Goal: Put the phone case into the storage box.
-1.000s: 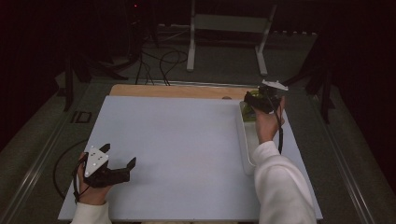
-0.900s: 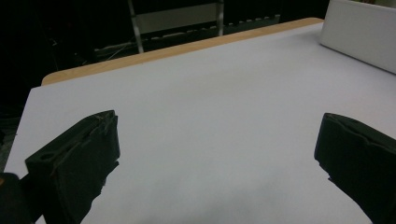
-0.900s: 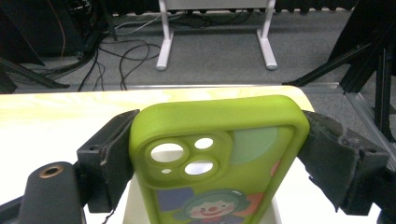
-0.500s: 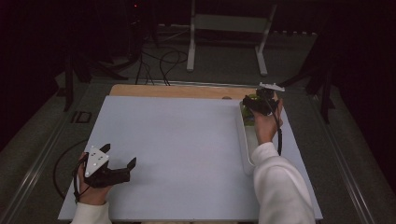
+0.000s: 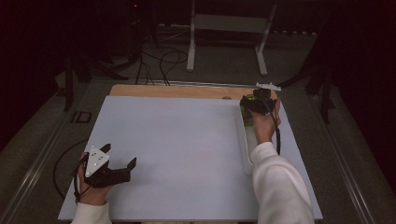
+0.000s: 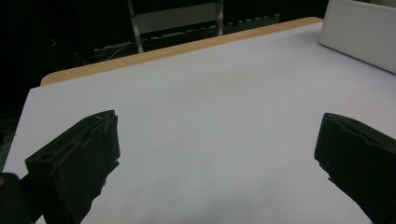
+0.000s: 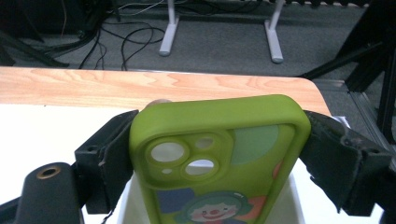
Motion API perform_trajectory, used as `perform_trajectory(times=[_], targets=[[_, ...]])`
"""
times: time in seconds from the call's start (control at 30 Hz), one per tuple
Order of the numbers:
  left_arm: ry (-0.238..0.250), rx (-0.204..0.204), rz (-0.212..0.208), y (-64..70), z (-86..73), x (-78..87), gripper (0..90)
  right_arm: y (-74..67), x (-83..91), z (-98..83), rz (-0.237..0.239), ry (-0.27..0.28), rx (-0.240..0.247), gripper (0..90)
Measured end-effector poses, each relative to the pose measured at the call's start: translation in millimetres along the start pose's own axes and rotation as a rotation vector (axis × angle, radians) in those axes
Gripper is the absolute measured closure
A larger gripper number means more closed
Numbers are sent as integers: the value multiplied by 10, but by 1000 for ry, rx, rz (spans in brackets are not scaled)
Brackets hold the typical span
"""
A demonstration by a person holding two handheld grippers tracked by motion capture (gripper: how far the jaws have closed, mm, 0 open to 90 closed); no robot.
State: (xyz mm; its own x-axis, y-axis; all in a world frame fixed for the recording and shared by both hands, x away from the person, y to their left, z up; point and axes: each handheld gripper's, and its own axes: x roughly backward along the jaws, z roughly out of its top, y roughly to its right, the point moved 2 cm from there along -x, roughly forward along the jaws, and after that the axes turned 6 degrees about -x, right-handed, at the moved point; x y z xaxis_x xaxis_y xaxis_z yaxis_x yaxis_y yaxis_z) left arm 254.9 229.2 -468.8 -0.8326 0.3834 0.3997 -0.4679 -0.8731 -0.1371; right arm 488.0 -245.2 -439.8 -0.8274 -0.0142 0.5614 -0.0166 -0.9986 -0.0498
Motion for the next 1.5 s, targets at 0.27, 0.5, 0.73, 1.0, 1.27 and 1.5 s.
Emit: perform_trajectory(times=[0.27,0.5,0.73,1.0,1.27,1.5], targets=[[0,0,1,0,3,5,6,5,-48,19,57,-34,-34,84],[0,0,0,4,1,1,6,-21,-25,65,72,-18,-16,77],[2,4,3,-8,3,10,6,-16,12,82,102,-13,-20,78],[2,5,4,-14,7,16,6,-52,67,72,130,-9,19,78],[4,9,6,-30,11,28,6,-102,184,34,215,8,37,80],[1,10,5,-38,13,28,6,-129,292,-44,264,3,81,81]])
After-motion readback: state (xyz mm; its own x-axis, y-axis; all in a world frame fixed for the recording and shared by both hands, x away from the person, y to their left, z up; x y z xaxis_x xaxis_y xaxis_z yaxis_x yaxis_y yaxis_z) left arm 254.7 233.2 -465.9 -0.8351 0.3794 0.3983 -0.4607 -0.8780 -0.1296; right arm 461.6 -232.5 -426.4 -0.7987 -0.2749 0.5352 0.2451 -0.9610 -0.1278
